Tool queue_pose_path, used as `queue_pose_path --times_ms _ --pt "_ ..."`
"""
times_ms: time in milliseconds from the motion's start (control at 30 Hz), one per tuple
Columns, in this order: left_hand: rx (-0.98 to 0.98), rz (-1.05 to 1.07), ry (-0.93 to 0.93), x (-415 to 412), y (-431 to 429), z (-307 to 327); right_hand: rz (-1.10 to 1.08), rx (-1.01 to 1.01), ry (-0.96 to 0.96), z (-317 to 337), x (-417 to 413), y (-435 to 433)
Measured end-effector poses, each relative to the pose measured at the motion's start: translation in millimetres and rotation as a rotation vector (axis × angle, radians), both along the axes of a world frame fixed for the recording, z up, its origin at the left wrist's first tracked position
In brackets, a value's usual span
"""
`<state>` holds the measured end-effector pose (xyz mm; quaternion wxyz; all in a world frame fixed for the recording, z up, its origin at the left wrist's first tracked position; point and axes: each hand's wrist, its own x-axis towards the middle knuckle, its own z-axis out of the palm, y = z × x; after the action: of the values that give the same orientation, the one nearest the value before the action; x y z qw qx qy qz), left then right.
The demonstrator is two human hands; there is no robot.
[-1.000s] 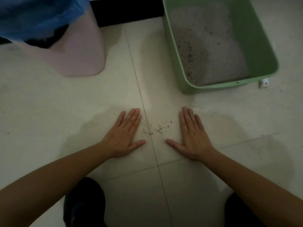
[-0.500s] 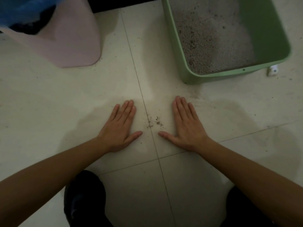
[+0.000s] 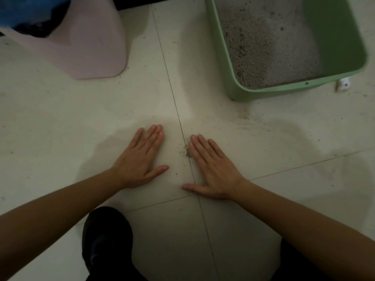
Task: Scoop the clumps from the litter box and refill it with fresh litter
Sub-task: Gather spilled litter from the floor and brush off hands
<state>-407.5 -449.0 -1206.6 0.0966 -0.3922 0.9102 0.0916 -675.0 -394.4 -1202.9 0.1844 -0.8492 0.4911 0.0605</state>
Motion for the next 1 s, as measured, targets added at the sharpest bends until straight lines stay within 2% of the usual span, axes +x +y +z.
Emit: queue_pose_path --times_ms 167,267,433,600,667,800,1000 --pt "0.011 -0.057 -0.047 12.1 -1.0 1.8 -0.112 -0.031 0.038 3.3 -12.3 -38.9" --pt "-0.002 -0.157 -0.049 -2.8 1.1 3.9 -0.011 -0.034 0.069 -0.2 -14.2 -35.9" --pt "-0.016 -0.181 -0.004 -30.3 5.3 -2.4 0.154 -0.021 0.013 0.8 -32.5 -19.2" --pt "-0.032 -0.229 0.079 -44.3 9.7 -13.7 -0.041 -0.026 -0.027 0.3 -58.0 -25.1" --pt "-0.053 -0.217 0.14 -52.5 13.5 -18.8 -0.111 -0.039 -0.037 -1.0 -65.6 -29.4" --pt "-0.092 -0.16 0.282 -62.3 14.1 -23.1 -0.096 -0.083 -0.024 -3.6 -68.5 -32.0" --pt "-0.096 0.013 0.255 -45.7 0.0 -7.1 -0.063 -0.128 -0.08 0.8 -45.8 -27.7"
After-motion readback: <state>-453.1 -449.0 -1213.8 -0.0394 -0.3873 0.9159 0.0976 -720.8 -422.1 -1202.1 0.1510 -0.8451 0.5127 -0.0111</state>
